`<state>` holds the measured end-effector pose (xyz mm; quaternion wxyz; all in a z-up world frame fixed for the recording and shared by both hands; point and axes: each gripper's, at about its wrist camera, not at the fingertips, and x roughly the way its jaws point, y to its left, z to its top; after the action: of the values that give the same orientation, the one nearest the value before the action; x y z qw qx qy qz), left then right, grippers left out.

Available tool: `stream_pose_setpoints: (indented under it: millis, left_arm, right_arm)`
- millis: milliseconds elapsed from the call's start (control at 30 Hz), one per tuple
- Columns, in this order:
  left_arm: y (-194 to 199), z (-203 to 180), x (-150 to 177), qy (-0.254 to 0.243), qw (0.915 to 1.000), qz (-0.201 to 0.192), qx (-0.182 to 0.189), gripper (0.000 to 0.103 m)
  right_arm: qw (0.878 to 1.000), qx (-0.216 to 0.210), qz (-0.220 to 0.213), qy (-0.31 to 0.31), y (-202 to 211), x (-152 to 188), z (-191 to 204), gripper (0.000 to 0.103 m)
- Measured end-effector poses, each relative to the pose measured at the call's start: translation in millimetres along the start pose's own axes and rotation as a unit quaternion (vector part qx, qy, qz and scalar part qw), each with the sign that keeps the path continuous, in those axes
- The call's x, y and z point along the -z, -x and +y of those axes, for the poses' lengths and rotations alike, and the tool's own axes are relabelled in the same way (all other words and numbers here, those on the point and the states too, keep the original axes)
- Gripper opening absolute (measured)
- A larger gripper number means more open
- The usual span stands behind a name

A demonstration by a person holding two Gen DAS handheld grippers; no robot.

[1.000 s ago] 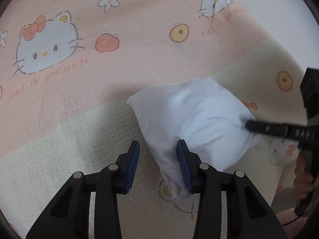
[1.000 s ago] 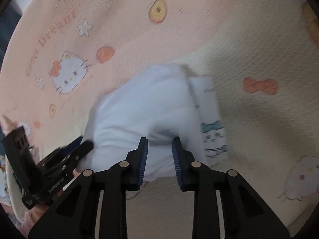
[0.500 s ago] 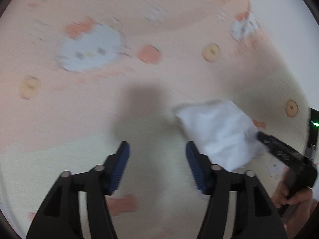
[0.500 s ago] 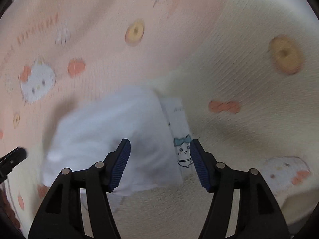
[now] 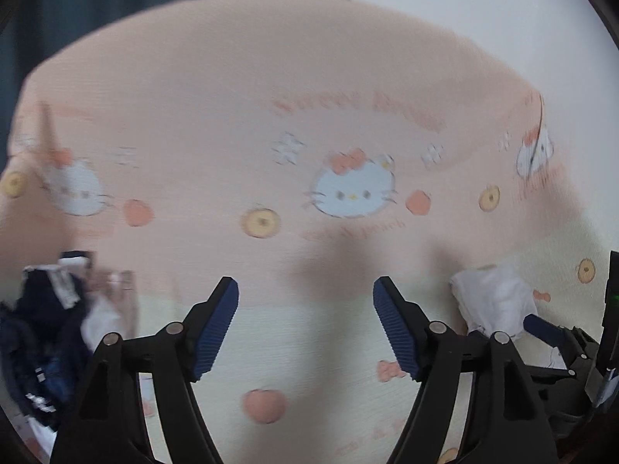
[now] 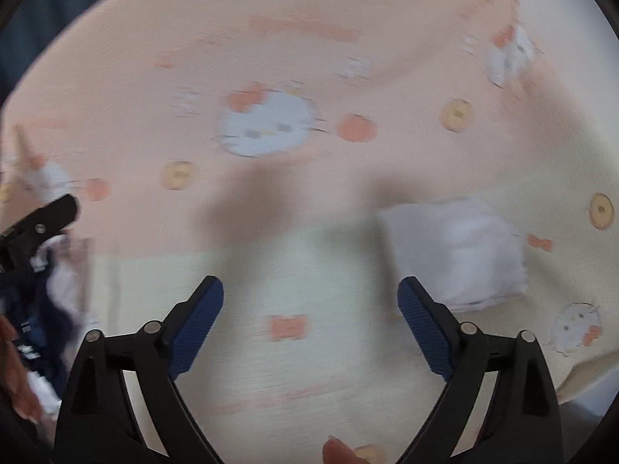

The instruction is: Fold clothes

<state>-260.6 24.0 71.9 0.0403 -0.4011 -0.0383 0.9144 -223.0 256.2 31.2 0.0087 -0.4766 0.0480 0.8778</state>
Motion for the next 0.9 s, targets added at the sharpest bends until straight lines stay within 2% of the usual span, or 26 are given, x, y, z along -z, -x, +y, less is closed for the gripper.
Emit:
stream_pose_setpoints:
  millis: [167,267,333,433,467,600,800,900]
  left_arm:
    - [47.0,32.8,16.9,0.002,0.9998,-0.017,-0.007,0.078]
    - [75.1,49.4,36.2,0.005,0.9997,-0.022,-0.013,0.080]
    - [92.2,55.9,52.8,0.001,0.9992,-0.025,-0.031,0.081]
    - [116.7,57.0,81.1,-0.030,0.9950,-0.035,-0.088,0.081]
    - [125.1,57.3,90.8,-0.037,0.9940,-0.038,-0.096,0.081]
    - [154.3,57.1,126.5,-0.020,0.9978,-0.030,-0.057,0.081]
    - [180.3,49.2,172.6,0.010,0.9983,-0.017,-0.055,0.081]
    - [188.0,45.2,191.8,0.020,0.9982,-0.010,-0.055,0.081]
  right_arm:
    - [0.999,-0.033,-0.021,0.022,30.4,1.4,53.2,0.100]
    - [0.998,-0.015,-0.041,0.046,63.2,26.6,76.5,0.102]
    - [0.997,0.002,-0.051,0.055,79.5,47.7,86.4,0.102]
    - [0.997,0.008,-0.057,0.048,93.8,85.8,94.0,0.102]
    - [0.998,0.008,-0.054,0.045,96.6,96.2,94.4,0.102]
    - [0.999,0.004,-0.030,0.041,113.9,135.9,89.3,0.102]
    - [0.996,0.054,-0.059,0.051,149.8,181.8,75.4,0.102]
    - [0.997,0.056,-0.046,0.027,155.0,196.9,64.3,0.102]
